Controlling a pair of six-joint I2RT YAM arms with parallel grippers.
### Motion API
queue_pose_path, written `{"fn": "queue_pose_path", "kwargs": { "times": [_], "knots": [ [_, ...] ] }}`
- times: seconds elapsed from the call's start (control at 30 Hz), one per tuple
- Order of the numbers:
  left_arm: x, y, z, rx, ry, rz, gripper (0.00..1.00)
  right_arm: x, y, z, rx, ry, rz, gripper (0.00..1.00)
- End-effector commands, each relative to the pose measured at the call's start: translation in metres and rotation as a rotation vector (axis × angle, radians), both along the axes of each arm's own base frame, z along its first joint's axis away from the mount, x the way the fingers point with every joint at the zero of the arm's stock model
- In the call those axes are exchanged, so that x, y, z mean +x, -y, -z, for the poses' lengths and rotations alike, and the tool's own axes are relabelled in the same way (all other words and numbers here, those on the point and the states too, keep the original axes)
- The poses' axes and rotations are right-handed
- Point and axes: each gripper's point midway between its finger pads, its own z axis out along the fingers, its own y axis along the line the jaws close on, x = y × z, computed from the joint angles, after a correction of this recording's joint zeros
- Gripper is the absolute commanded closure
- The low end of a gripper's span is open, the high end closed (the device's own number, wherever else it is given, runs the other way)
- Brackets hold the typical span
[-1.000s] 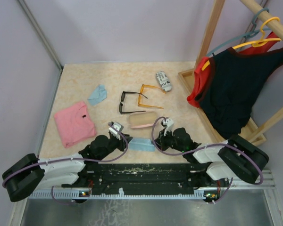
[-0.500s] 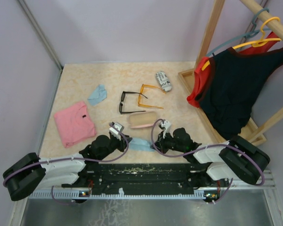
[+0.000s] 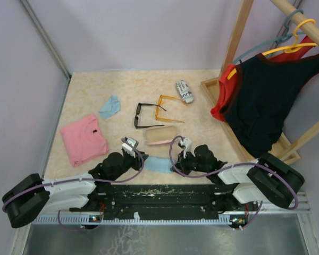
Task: Organize the sunglasses
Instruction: Fold the glasses cleaning cloth at the center of the board.
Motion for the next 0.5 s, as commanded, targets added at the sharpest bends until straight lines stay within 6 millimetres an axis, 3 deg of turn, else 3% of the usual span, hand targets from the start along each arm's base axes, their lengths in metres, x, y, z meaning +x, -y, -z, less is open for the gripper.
{"fn": "queue_pose_path", "kwargs": {
  "times": [0.0,0.07,0.17,0.27,0.37,0.47],
  "knots": [
    [0.008,-0.002,-0.013,-0.038,0.005,-0.053,0.65,0.000,-0.004,-0.011,0.037,0.035,-0.023,0.95],
    [0.011,-0.004,-0.012,-0.038,-0.003,-0.080,0.57,0.001,-0.003,-0.016,0.047,0.043,-0.009,0.82],
    [0.014,-0.003,-0.007,-0.016,-0.035,-0.100,0.52,0.005,0.000,-0.027,0.060,0.063,0.029,0.73],
    [0.018,0.000,-0.002,0.017,-0.082,-0.126,0.52,0.019,0.008,-0.045,0.072,0.100,0.135,0.71],
    [0.024,0.001,0.011,0.059,-0.162,-0.155,0.51,0.046,0.035,-0.047,0.004,0.079,0.380,0.70],
    [0.028,0.004,0.023,0.087,-0.261,-0.158,0.51,0.055,0.057,-0.045,-0.056,0.026,0.547,0.69]
  ]
}}
